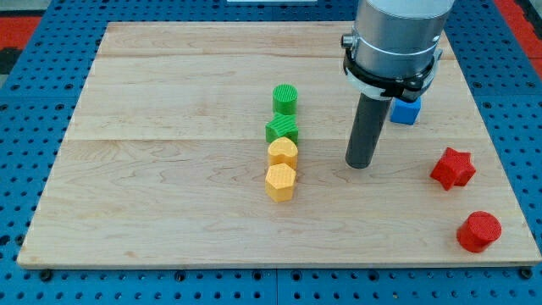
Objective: Place your hand at the top right corner
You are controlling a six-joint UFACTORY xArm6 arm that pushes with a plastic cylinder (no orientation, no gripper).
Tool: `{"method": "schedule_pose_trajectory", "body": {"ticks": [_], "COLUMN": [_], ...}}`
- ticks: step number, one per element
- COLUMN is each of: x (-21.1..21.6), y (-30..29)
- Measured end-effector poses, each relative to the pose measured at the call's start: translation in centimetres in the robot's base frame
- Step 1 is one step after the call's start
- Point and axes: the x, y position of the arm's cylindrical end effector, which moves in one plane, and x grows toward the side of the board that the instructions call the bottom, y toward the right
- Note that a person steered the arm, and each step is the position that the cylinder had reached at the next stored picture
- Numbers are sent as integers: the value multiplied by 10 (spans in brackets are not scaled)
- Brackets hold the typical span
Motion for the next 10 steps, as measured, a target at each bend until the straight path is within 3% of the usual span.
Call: {"method": "schedule_pose_trajectory", "body": {"ticks": [4,6,7,10], "x": [9,-34,-57,-201], "y": [5,27,4,4]}}
